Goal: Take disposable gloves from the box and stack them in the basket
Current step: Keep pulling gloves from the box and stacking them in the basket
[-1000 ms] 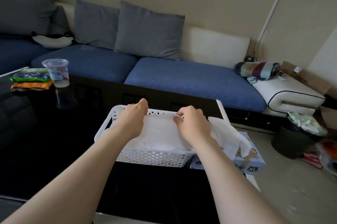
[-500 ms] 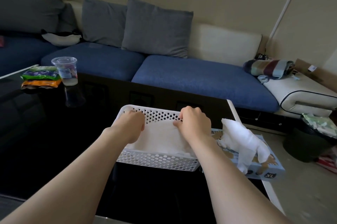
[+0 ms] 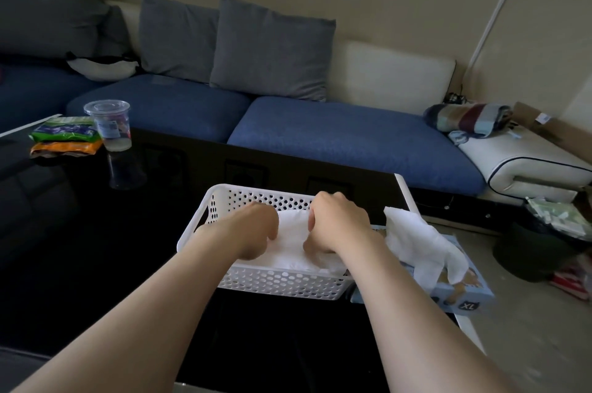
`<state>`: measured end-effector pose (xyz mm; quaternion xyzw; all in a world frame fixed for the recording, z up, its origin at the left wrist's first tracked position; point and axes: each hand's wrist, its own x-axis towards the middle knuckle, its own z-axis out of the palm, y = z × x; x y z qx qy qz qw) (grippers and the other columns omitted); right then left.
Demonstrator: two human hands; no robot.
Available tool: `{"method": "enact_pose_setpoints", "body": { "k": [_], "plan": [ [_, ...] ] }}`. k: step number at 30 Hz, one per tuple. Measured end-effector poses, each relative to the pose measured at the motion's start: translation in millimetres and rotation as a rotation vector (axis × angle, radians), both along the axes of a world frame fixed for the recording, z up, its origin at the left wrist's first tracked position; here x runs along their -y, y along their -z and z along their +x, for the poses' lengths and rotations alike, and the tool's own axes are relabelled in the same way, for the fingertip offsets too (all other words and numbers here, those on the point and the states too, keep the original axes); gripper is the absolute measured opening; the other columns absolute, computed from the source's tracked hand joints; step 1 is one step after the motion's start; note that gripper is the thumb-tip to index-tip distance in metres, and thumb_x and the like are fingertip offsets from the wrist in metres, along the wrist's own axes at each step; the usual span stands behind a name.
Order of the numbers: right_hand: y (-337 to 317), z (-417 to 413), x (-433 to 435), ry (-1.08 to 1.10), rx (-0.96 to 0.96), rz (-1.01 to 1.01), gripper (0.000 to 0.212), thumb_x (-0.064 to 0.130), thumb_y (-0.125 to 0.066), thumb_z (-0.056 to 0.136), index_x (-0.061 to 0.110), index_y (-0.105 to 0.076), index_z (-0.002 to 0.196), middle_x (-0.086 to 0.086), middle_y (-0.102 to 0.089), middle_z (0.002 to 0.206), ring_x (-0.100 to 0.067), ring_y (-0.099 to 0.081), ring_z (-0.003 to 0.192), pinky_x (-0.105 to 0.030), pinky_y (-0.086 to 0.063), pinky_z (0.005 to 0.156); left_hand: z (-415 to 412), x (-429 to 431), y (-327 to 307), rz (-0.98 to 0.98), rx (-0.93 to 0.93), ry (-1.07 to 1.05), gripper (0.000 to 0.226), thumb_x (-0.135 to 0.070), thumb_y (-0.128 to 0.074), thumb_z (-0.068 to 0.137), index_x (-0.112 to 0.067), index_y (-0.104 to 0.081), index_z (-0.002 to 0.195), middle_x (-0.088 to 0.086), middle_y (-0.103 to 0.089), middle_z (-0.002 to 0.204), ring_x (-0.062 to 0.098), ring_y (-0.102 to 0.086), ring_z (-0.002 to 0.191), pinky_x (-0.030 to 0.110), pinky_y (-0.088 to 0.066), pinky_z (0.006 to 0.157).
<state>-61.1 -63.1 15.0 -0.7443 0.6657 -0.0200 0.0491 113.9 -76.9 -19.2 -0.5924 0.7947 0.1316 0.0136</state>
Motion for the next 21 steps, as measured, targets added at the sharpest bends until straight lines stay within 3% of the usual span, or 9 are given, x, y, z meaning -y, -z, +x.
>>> {"method": "enact_pose_setpoints", "body": {
  "k": [2,7,12,14,18,21],
  "plan": [
    [0,-7,-2,0.004,0.037,-0.032,0.025,0.002,-0.074,0.084,0.020,-0.071,0.101,-0.001,-0.066,0.104,-0.023,-0.067,0.085,-0.035,-0.052,0.070,-2,1,4,0.059,0.021,-0.022,0.027,-0.009,-0.054,0.101,-0.015,-0.064,0.125,0.004,-0.055,0.130,0.023,-0.058,0.112,0.042,-0.051,0.104],
    [1,-18,1,0.017,0.045,-0.181,0.031,-0.007,-0.066,0.092,0.021,-0.074,0.104,-0.003,-0.069,0.110,-0.024,-0.069,0.091,-0.036,-0.053,0.072,-2,-2,2,0.156,0.061,-0.076,0.041,-0.041,-0.060,0.101,-0.024,-0.048,0.136,-0.001,-0.048,0.127,0.027,-0.057,0.112,0.048,-0.050,0.102],
    [-4,-19,-4,0.014,0.128,-0.248,0.031,-0.004,-0.069,0.092,0.022,-0.075,0.108,-0.001,-0.064,0.120,-0.024,-0.068,0.097,-0.034,-0.051,0.073,-13,-7,-4,0.101,0.017,-0.074,0.038,-0.039,-0.059,0.102,-0.020,-0.050,0.134,0.001,-0.046,0.134,0.026,-0.056,0.115,0.046,-0.050,0.103],
    [-9,-20,-6,0.022,0.197,-0.285,0.029,-0.001,-0.068,0.091,0.024,-0.075,0.104,0.002,-0.065,0.116,-0.022,-0.068,0.094,-0.033,-0.051,0.070,-21,-9,-8,0.049,-0.016,-0.045,0.032,-0.037,-0.057,0.103,-0.020,-0.054,0.129,0.001,-0.048,0.135,0.025,-0.057,0.115,0.043,-0.050,0.102],
    [-17,-32,-15,0.097,0.358,-0.365,0.018,0.010,-0.067,0.093,0.027,-0.073,0.091,0.009,-0.071,0.085,-0.015,-0.068,0.080,-0.031,-0.055,0.064,-43,-12,-13,-0.039,-0.139,0.037,0.027,-0.041,-0.058,0.104,-0.026,-0.058,0.126,-0.004,-0.054,0.131,0.017,-0.055,0.113,0.032,-0.045,0.092],
    [-24,-51,-22,0.173,0.393,-0.484,0.016,0.011,-0.067,0.093,0.024,-0.074,0.089,0.006,-0.071,0.080,-0.018,-0.068,0.082,-0.030,-0.054,0.065,-59,-17,-17,-0.089,-0.242,0.084,0.023,-0.039,-0.059,0.103,-0.027,-0.061,0.122,-0.005,-0.059,0.121,0.014,-0.057,0.104,0.032,-0.049,0.089]
  ]
}}
